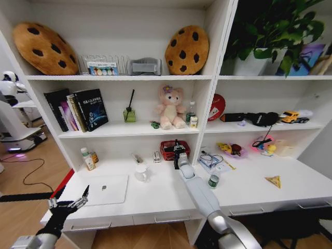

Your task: Organize the objects on the table.

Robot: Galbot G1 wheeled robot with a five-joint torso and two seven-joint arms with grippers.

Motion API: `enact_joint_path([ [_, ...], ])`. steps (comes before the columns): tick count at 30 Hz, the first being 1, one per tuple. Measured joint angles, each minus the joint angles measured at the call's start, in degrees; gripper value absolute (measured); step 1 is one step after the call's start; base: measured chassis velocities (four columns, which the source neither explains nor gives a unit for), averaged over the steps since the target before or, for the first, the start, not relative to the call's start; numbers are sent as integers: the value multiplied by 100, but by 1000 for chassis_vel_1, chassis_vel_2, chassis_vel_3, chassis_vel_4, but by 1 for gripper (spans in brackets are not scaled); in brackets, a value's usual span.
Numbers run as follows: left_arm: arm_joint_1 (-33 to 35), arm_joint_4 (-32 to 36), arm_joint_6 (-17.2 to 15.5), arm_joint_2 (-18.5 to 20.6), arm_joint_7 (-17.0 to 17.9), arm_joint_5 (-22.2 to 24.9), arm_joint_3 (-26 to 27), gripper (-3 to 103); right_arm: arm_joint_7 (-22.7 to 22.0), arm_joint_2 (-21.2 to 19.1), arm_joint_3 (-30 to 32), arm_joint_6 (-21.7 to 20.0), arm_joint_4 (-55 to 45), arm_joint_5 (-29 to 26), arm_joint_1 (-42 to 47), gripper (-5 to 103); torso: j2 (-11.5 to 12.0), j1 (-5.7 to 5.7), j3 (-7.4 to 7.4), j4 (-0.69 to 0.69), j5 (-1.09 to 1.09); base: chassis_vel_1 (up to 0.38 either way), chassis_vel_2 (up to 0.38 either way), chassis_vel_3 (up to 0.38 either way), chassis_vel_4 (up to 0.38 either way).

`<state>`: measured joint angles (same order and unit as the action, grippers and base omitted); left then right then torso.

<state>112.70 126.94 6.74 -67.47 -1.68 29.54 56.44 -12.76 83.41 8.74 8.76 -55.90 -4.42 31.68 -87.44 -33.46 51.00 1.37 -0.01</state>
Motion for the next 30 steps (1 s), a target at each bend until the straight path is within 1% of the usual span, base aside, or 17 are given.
enact_joint_path([
  [12, 0, 0, 0, 0, 0, 0, 0, 100, 6, 19, 127, 119, 231, 93, 33, 12, 0, 0, 0, 0, 0, 0, 0, 0, 0],
  [14, 0, 0, 0, 0, 0, 0, 0, 100, 5, 4, 121, 121, 179, 185, 118, 12, 0, 0, 0, 0, 0, 0, 0, 0, 0],
  [15, 0, 0, 0, 0, 0, 0, 0, 100, -12, -5, 107, 87, 111, 209, 168, 8, 0, 0, 0, 0, 0, 0, 0, 0, 0],
  [16, 0, 0, 0, 0, 0, 0, 0, 100, -12, -5, 107, 87, 111, 209, 168, 8, 0, 0, 0, 0, 0, 0, 0, 0, 0],
  [17, 0, 0, 0, 0, 0, 0, 0, 100, -34, -17, 87, 43, 38, 221, 226, 12, 0, 0, 0, 0, 1, 0, 0, 0, 0],
  [19, 0, 0, 0, 0, 0, 0, 0, 100, -74, -42, 53, -2, -91, 273, 331, 22, 0, 0, 0, 0, 1, 0, 0, 0, 0],
  [20, 0, 0, 0, 0, 0, 0, 0, 100, -74, -42, 53, -2, -91, 273, 331, 22, 0, 0, 0, 0, 1, 0, 0, 0, 0],
  [22, 0, 0, 0, 0, 0, 0, 0, 100, -133, -78, 40, -35, -229, 349, 418, 33, 0, 0, -1, 0, 0, 0, 0, 0, 0],
  [24, 0, 0, 0, 0, 0, 0, 0, 100, -158, -90, 35, -49, -276, 358, 438, 33, 0, 0, 0, 0, 1, 0, 0, 0, 0],
  [27, 0, 0, 0, 0, 0, 0, 0, 100, -356, -218, -59, -275, -829, 260, 607, 49, 0, 0, 0, 0, 0, 0, 0, 0, 0],
  [28, 0, 0, 0, 0, 0, 0, 0, 100, -356, -218, -59, -275, -829, 260, 607, 49, 0, 0, 0, 0, 0, 0, 0, 0, 0],
  [30, 0, 0, 0, 0, 0, 0, 0, 100, -695, -385, -228, -552, -1567, 67, 812, 61, 0, 0, 0, -1, 1, 0, 0, 0, 0],
])
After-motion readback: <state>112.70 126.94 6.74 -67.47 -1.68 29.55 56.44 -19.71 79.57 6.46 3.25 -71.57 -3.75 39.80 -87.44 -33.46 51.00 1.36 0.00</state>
